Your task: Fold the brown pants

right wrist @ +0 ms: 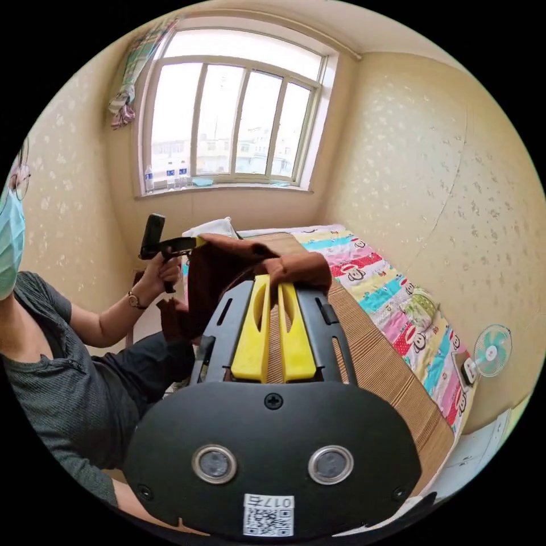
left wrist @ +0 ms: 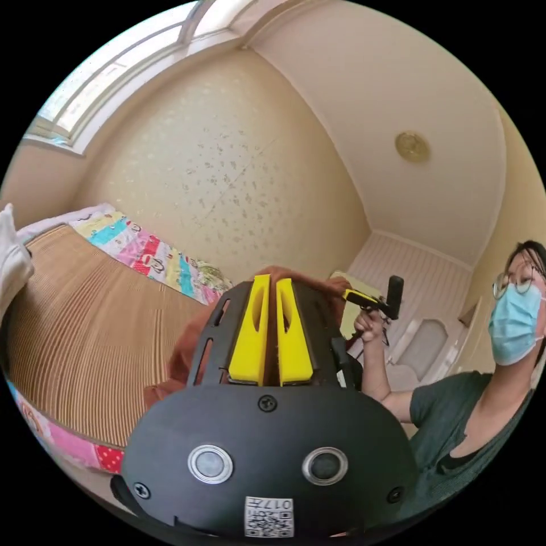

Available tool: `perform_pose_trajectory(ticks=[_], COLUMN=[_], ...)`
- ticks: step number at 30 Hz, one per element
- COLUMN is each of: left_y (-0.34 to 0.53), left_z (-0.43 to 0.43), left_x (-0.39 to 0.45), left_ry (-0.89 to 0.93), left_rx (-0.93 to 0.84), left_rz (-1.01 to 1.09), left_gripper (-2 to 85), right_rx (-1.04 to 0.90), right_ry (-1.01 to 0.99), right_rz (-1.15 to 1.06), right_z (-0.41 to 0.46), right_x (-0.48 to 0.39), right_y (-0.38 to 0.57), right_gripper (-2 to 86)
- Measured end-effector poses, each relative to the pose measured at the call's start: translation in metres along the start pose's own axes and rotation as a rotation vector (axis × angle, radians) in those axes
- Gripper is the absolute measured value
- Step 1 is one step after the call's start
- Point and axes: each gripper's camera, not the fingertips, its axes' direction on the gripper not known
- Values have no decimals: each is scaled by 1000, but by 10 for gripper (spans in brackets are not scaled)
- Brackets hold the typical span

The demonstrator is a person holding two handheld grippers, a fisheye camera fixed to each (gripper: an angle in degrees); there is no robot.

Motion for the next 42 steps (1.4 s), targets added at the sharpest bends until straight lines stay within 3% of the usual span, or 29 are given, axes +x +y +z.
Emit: perform_pose_trajectory(ticks=[4,7,9,11,14,17,19,20,22,25,27,30,35,36,37,39,42], left_y=[5,23,20,-16,-168,-324,-360,-358,-334,-239,-121,27,153,163,166,179,212], left_z=[-69,-95,-89,-60,45,118,129,129,137,180,217,232,207,203,201,190,158], left_x=[47,82,75,65,48,-38,-86,-109,-131,-175,-230,-285,-305,-297,-291,-259,-211], left_ry=[-179,-210,-228,-191,-336,-292,-292,-361,-396,-374,-349,-322,-295,-342,-377,-489,-670], left_rx=[232,381,419,387,155,37,-27,-45,-107,-390,-653,-814,-725,-699,-683,-606,-404], left_rz=[58,146,91,123,174,-16,-130,-211,-165,-20,-81,-242,-420,-402,-389,-308,-198], left_gripper=[-6,-6,-5,-3,5,56,116,141,144,112,112,112,123,130,132,135,125], right_rx=[154,406,448,459,359,295,96,123,228,120,69,-91,-413,-402,-269,-143,-306], right_ry=[316,367,464,518,522,632,564,524,344,196,175,100,36,-50,-156,-169,-184], right_rz=[228,325,360,320,357,541,870,890,785,659,669,762,829,918,841,765,737], right_z=[-42,-81,-79,-62,-15,34,58,59,75,140,186,274,383,381,366,344,341], right_x=[14,-10,-11,7,117,287,394,402,394,363,347,336,337,355,365,378,397], right_y=[38,79,84,67,-44,-164,-185,-178,-140,-52,24,157,301,306,297,289,295], right_gripper=[17,23,24,25,32,59,80,84,84,73,61,43,27,23,20,17,14])
